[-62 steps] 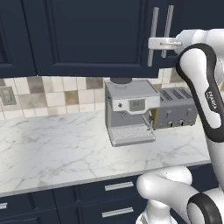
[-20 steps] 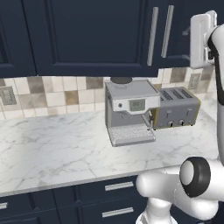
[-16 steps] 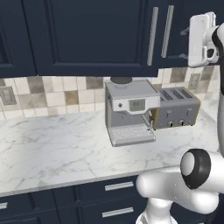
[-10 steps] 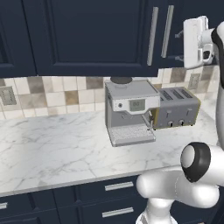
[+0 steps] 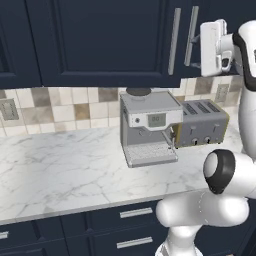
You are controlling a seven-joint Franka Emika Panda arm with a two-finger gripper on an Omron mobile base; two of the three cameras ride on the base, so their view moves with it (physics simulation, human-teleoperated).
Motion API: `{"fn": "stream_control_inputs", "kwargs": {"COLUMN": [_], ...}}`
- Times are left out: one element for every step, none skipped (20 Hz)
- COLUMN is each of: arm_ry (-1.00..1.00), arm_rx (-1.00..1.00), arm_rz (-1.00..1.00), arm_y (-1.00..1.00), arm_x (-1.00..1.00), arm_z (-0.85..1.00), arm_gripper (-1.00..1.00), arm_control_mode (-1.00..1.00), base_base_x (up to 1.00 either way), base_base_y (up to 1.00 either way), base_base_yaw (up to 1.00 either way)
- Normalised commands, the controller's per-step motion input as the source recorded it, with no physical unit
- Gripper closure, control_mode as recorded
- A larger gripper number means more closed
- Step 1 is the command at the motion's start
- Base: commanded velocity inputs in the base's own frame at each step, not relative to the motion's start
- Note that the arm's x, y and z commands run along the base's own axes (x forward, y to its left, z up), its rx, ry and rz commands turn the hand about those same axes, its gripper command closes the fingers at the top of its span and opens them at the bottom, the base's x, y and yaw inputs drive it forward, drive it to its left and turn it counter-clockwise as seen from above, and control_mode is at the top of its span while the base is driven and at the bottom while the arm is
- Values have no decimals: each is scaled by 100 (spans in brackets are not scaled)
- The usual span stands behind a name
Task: The dining table condiment station is running low on syrup bottle. Refill the condiment station by opening the cabinet and taking the syrup bottle from the cabinet and placing it on the dining table.
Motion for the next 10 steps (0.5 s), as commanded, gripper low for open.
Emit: {"fn": "stream_control_inputs", "kwargs": {"arm_ry": [-2, -3, -2, -2, -2, -2, -2, -1, -2, 0], "arm_rx": [0, 0, 0, 0, 0, 0, 0, 0, 0, 0], "arm_rz": [1, 0, 0, 0, 0, 0, 0, 0, 0, 1], "arm_y": [10, 11, 6, 6, 5, 5, 6, 9, 19, 24], "arm_x": [54, 52, 52, 54, 54, 54, 53, 53, 50, 49], "arm_z": [0, 0, 0, 0, 0, 0, 0, 0, 0, -1], "arm_gripper": [-100, -100, -100, -100, -100, -100, -100, -100, -100, -100], "arm_control_mode": [-100, -100, -100, -100, -100, -100, -100, -100, -100, -100], "base_base_x": [0, 0, 0, 0, 0, 0, 0, 0, 0, 0], "base_base_y": [0, 0, 0, 0, 0, 0, 0, 0, 0, 0], "base_base_yaw": [0, 0, 0, 0, 0, 0, 0, 0, 0, 0]}}
